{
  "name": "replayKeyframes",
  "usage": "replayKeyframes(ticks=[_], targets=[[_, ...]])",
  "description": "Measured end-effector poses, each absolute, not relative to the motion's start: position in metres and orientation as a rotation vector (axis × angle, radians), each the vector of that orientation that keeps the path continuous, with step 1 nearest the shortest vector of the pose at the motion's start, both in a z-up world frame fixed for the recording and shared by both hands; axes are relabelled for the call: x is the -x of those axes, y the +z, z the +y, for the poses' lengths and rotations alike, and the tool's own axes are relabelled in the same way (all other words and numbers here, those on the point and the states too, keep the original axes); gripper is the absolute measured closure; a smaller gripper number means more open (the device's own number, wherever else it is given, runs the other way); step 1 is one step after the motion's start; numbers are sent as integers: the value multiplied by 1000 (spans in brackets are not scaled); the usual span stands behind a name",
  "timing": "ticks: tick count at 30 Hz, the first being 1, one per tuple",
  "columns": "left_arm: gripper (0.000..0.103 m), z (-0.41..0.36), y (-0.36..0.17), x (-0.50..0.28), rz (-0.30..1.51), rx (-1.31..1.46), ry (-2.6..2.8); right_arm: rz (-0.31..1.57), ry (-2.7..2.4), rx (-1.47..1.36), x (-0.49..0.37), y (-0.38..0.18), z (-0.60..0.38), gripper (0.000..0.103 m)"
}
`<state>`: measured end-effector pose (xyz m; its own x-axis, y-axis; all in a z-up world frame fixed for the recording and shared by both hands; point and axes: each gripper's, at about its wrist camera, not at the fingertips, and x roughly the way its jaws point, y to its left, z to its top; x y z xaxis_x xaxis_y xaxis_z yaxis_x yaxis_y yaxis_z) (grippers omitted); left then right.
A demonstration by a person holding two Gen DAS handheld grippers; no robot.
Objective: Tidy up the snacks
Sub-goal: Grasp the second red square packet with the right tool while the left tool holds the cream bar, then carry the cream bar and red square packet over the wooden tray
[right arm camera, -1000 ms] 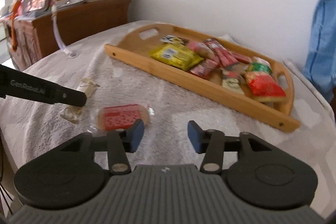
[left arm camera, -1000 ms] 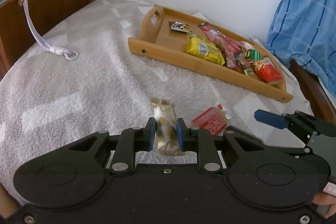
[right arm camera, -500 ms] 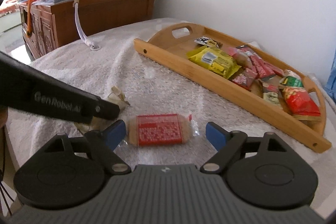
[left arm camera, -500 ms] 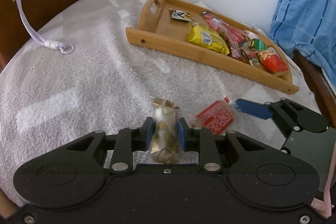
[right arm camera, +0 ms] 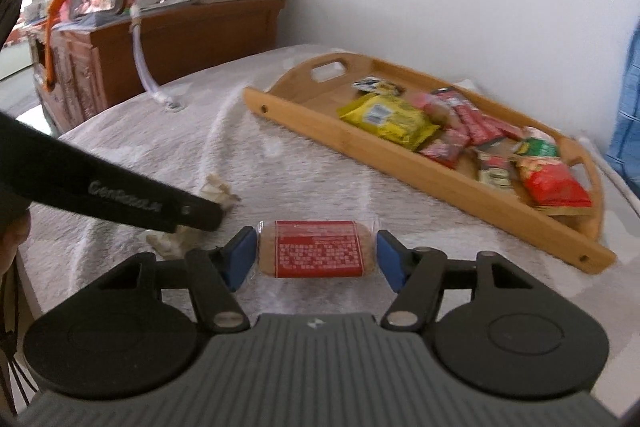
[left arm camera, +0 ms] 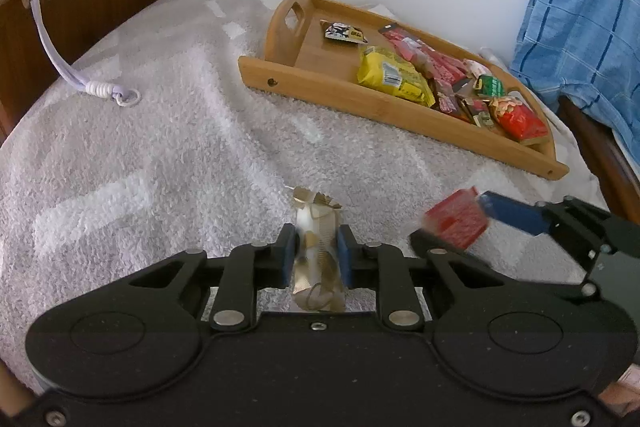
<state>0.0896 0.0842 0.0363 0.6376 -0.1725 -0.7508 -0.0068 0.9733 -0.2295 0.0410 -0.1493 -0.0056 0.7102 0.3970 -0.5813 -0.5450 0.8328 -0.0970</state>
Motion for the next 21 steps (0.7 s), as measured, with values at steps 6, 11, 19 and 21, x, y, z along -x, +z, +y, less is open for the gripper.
replayKeyframes(ticks=[6, 11, 19, 21], targets=[[82, 78, 41, -83, 846, 198, -135, 574, 475, 243, -42, -1, -168, 36], [69, 66, 37, -79, 839, 112, -134, 572, 438, 233, -41, -1, -179, 35], [56, 47, 32, -73, 796, 28, -147, 571, 385, 205, -37, -4, -192, 35], [59, 40, 31, -72, 795, 2, -138, 572, 374, 193, -37, -4, -195, 35]])
